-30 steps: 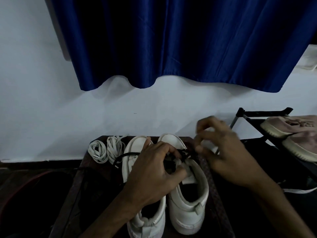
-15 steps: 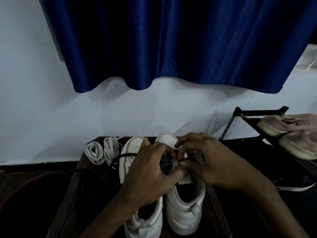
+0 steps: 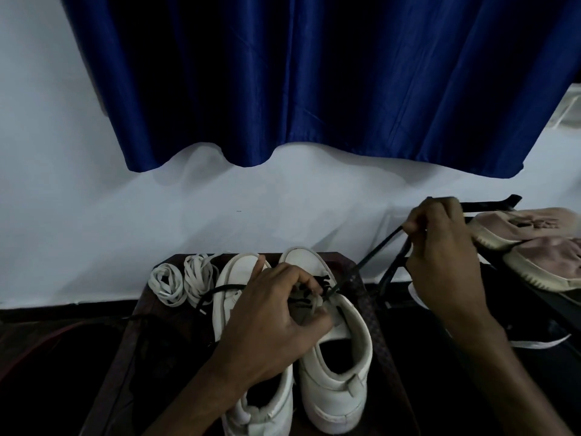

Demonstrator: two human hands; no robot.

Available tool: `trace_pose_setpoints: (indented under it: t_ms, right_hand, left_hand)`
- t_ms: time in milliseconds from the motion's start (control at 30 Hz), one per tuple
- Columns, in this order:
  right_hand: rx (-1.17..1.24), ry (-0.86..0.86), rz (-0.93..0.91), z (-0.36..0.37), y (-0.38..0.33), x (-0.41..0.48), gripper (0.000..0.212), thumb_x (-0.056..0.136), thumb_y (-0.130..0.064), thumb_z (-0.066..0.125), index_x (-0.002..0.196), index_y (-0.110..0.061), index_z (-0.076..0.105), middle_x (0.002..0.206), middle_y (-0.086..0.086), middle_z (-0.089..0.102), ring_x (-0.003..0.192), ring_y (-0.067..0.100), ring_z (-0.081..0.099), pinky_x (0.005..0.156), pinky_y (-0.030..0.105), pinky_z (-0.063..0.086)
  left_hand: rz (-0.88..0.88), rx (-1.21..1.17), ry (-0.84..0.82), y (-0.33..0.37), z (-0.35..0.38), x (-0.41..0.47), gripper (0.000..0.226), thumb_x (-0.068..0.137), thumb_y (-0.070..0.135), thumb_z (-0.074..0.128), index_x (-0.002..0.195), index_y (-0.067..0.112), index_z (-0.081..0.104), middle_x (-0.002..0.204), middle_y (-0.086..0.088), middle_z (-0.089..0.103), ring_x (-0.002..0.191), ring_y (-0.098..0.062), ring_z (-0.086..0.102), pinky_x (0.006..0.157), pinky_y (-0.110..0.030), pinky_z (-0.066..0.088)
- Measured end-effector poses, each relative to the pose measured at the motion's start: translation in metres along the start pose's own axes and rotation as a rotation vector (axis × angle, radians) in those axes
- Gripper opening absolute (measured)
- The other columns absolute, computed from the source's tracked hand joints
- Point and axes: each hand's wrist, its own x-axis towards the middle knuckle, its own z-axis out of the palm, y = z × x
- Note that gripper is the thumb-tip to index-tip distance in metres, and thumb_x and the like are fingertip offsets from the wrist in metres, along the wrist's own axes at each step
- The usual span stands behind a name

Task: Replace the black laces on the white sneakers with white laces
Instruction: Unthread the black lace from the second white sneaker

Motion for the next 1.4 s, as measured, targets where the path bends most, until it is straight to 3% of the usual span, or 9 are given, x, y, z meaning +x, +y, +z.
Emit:
trace_pose_setpoints:
  t_ms: [133,300,533,733,867,1000,1167,1333,1400]
  right_hand:
    - [0.278,0.128,0.358,-0.008,0.033,0.015,0.016,0.095,0.002,0.043,0.098,-0.013,0.046,0.100,0.009,0.061,0.088,0.023,0.063,0.076,0.045,0.053]
    - [0.928,-0.314,0.381,-0.013,0.006,0.005,0.008,0.102,-0.009,0.045,0.095,-0.008,0.049,0.070,0.005,0.067,0.059,0.020,0.062,0.056,0.031,0.051]
    - [0.822,-0.733,0.132,0.021,0.000,-0.014,0.012,0.099,-0.008,0.054,0.100,-0.005,0.065,0.074,0.014,0.069,0.059,0.023,0.058,0.058,0.031,0.051]
    - [0.790,-0.763,0.035,0.043,0.004,-0.020,0.015,0.097,-0.011,0.059,0.101,-0.010,0.073,0.083,0.003,0.069,0.070,0.017,0.061,0.059,0.025,0.051]
    - [0.840,-0.766,-0.095,0.053,0.006,-0.020,0.014,0.092,-0.006,0.065,0.104,-0.005,0.074,0.093,-0.001,0.066,0.084,0.008,0.063,0.073,0.017,0.047]
    - [0.776,-0.748,-0.164,0.056,0.015,-0.019,0.016,0.089,-0.008,0.069,0.104,-0.011,0.075,0.099,0.012,0.064,0.096,0.022,0.064,0.088,0.037,0.051]
    - [0.837,-0.705,-0.201,0.060,0.020,-0.023,0.018,0.088,-0.008,0.070,0.105,-0.010,0.075,0.098,0.016,0.062,0.094,0.026,0.062,0.088,0.040,0.050]
    - [0.854,-0.728,-0.198,0.065,0.027,-0.023,0.020,0.088,-0.014,0.071,0.107,-0.018,0.076,0.095,0.010,0.059,0.093,0.021,0.058,0.090,0.042,0.049]
    - [0.802,-0.751,-0.233,0.063,0.029,-0.022,0.024,0.089,-0.014,0.070,0.112,-0.021,0.074,0.095,0.012,0.057,0.094,0.021,0.057,0.091,0.040,0.047]
  left_hand:
    - [0.002,0.005,-0.001,-0.003,0.000,-0.001,0.030,0.068,0.052,0.054,0.089,0.033,0.061,0.091,0.021,0.060,0.100,0.005,0.053,0.109,-0.043,0.036]
    - [-0.003,0.036,0.007,-0.003,0.000,-0.002,0.028,0.069,0.053,0.054,0.090,0.036,0.059,0.094,0.022,0.059,0.102,-0.001,0.052,0.091,-0.024,0.040]
    - [-0.056,0.018,0.000,-0.003,0.000,-0.003,0.040,0.066,0.056,0.053,0.101,0.035,0.051,0.102,0.021,0.053,0.103,-0.003,0.054,0.074,-0.015,0.039]
    - [-0.007,0.082,0.005,-0.004,-0.001,-0.003,0.033,0.072,0.050,0.047,0.101,0.038,0.056,0.103,0.023,0.055,0.102,-0.005,0.056,0.080,-0.025,0.044]
    - [-0.032,0.086,-0.019,0.004,-0.005,0.001,0.036,0.082,0.057,0.037,0.094,0.038,0.065,0.100,0.026,0.062,0.101,-0.001,0.057,0.082,-0.025,0.047]
    - [-0.096,0.266,-0.152,0.017,-0.009,0.020,0.027,0.083,0.058,0.046,0.088,0.041,0.066,0.098,0.023,0.060,0.087,0.001,0.060,0.079,-0.029,0.050]
    - [-0.175,0.691,-0.371,0.040,-0.015,0.048,0.015,0.088,0.050,0.058,0.090,0.039,0.068,0.093,0.020,0.061,0.081,0.001,0.057,0.071,-0.022,0.043]
    - [-0.381,0.458,-0.641,0.038,-0.016,0.077,0.015,0.091,0.031,0.067,0.082,0.023,0.074,0.059,0.015,0.064,0.052,0.005,0.053,0.058,-0.016,0.042]
    - [-0.391,0.452,-0.699,0.035,-0.014,0.081,0.021,0.095,0.028,0.063,0.089,0.011,0.073,0.067,0.007,0.063,0.062,-0.003,0.053,0.062,-0.020,0.041]
